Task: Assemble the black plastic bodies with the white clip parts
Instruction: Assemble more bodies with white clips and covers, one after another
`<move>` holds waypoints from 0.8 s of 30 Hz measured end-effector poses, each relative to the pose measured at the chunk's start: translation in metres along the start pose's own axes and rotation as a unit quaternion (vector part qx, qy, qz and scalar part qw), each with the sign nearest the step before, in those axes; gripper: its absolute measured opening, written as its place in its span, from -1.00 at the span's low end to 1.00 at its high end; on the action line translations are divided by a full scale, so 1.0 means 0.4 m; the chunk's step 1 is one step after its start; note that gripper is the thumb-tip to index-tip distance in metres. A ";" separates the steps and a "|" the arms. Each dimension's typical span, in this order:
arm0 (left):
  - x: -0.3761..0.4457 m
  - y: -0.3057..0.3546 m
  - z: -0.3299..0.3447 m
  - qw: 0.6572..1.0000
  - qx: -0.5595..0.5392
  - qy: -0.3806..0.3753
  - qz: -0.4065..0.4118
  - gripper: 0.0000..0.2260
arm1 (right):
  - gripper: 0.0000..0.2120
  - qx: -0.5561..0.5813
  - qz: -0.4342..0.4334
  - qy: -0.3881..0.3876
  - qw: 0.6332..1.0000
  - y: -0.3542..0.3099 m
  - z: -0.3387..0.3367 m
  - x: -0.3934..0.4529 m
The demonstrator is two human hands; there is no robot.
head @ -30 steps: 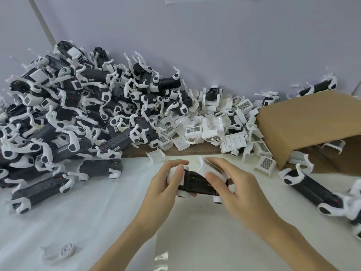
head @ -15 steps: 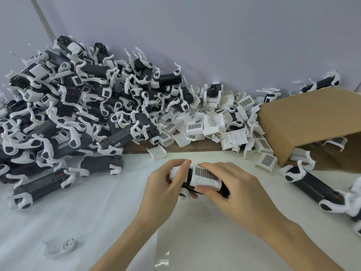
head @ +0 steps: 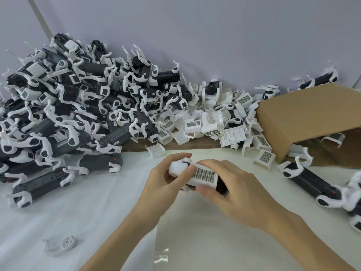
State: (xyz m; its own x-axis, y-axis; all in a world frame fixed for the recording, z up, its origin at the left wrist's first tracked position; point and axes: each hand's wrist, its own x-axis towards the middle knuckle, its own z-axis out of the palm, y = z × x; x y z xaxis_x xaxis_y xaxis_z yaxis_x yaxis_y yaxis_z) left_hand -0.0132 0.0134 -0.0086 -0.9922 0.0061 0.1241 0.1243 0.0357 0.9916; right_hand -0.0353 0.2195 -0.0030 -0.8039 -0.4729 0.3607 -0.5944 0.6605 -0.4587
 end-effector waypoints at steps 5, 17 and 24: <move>-0.001 -0.022 -0.028 0.986 0.099 -0.081 0.110 -0.65 | -0.62 0.065 0.037 -0.059 0.995 0.044 -0.034 0.015; 0.009 -0.067 -0.037 0.974 0.159 -0.043 0.156 -0.65 | -0.64 -0.036 -0.014 -0.012 0.999 0.024 0.018 0.006; 0.010 -0.063 -0.034 0.975 0.137 -0.048 0.166 -0.67 | -0.72 -0.014 -0.009 0.000 1.000 0.023 0.017 0.005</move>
State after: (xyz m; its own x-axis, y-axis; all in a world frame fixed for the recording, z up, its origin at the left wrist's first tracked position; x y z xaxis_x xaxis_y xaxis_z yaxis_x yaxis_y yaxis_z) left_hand -0.0203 -0.0012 -0.0327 -0.8941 0.1554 0.4199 0.4475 0.2806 0.8491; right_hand -0.0424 0.2206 -0.0121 -0.7927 -0.4849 0.3693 -0.6084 0.6672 -0.4298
